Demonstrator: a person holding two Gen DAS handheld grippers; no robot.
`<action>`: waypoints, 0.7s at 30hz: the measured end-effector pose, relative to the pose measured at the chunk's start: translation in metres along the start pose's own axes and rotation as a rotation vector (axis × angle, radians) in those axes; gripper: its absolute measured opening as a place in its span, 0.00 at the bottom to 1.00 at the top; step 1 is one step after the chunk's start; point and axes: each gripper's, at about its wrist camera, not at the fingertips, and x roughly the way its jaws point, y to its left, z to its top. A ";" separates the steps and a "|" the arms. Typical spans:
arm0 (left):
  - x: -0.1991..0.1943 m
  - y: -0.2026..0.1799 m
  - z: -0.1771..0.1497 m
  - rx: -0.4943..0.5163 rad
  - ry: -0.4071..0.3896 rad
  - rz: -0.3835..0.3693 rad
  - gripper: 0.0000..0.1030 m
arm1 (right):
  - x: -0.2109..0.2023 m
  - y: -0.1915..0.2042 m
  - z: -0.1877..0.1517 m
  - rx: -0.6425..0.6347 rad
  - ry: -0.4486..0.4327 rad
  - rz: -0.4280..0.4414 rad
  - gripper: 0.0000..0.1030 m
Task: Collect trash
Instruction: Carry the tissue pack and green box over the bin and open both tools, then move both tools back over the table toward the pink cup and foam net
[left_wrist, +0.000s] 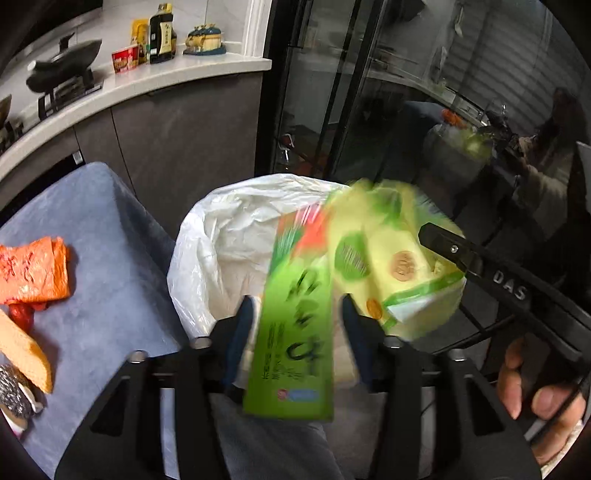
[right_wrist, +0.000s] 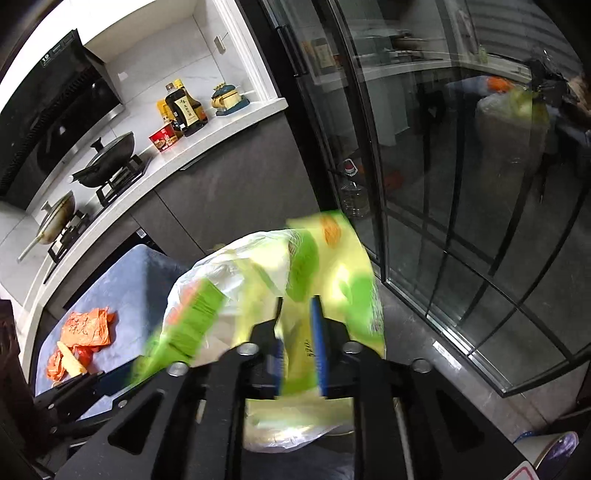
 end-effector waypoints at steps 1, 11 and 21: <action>-0.002 0.001 -0.001 0.005 -0.010 0.004 0.65 | -0.001 0.000 -0.001 -0.003 -0.004 0.003 0.29; -0.024 0.023 -0.003 -0.068 -0.076 0.032 0.80 | -0.014 0.018 -0.001 -0.043 -0.052 0.009 0.45; -0.063 0.059 -0.017 -0.115 -0.145 0.112 0.84 | -0.023 0.062 -0.003 -0.107 -0.049 0.071 0.47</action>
